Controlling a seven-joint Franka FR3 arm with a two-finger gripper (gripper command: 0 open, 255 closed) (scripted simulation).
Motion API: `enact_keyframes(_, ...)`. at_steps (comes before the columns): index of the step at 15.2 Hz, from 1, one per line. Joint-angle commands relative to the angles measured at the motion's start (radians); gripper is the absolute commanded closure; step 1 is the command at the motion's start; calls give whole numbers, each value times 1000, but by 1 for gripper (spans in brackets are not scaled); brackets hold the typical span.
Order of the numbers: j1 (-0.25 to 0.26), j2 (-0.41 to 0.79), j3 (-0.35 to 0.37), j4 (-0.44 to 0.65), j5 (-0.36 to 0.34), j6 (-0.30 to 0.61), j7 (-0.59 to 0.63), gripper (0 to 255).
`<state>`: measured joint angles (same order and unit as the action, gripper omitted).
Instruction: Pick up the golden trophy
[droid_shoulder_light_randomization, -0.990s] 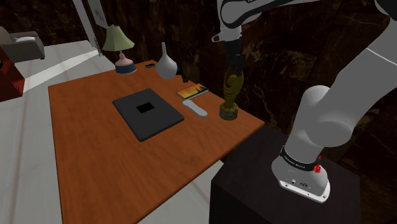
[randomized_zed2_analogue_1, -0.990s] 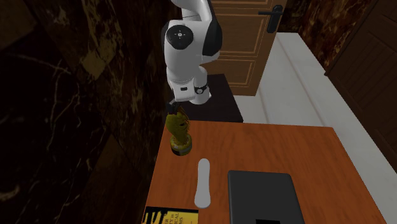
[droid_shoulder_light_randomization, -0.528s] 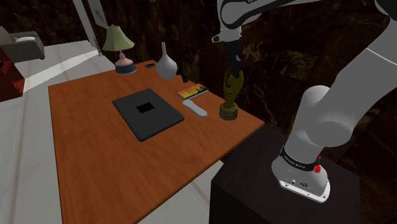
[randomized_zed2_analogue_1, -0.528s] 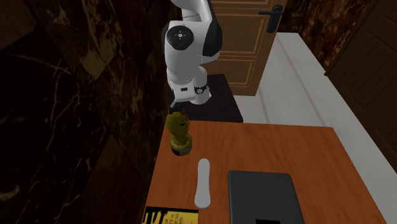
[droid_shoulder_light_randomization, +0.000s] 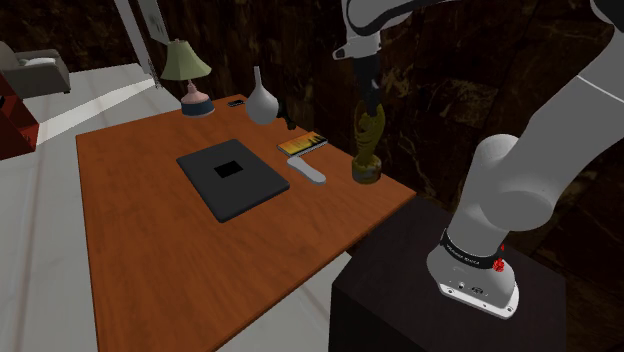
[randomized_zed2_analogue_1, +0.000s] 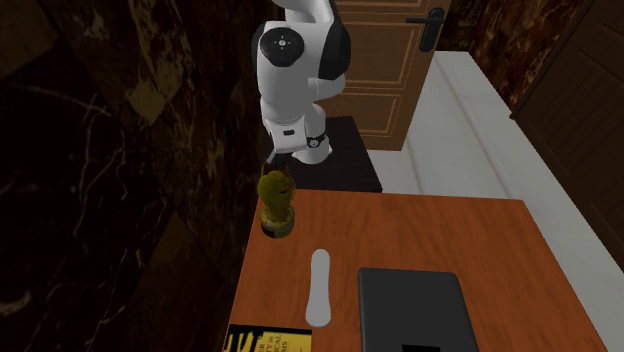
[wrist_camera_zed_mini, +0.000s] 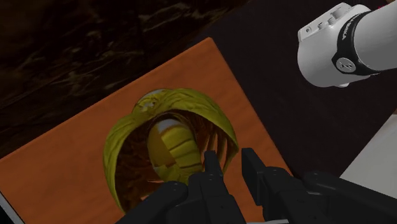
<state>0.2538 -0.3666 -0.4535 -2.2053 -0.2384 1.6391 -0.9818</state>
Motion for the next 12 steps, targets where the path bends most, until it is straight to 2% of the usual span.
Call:
enact_keyframes(1, 1, -5, 5, 25, 1, -29, -1, 255)
enact_keyframes(10, 6, -6, 19, 144, 9, -149, -12, 255)
enact_keyframes(12, 6, -6, 19, 146, 9, -150, -12, 255)
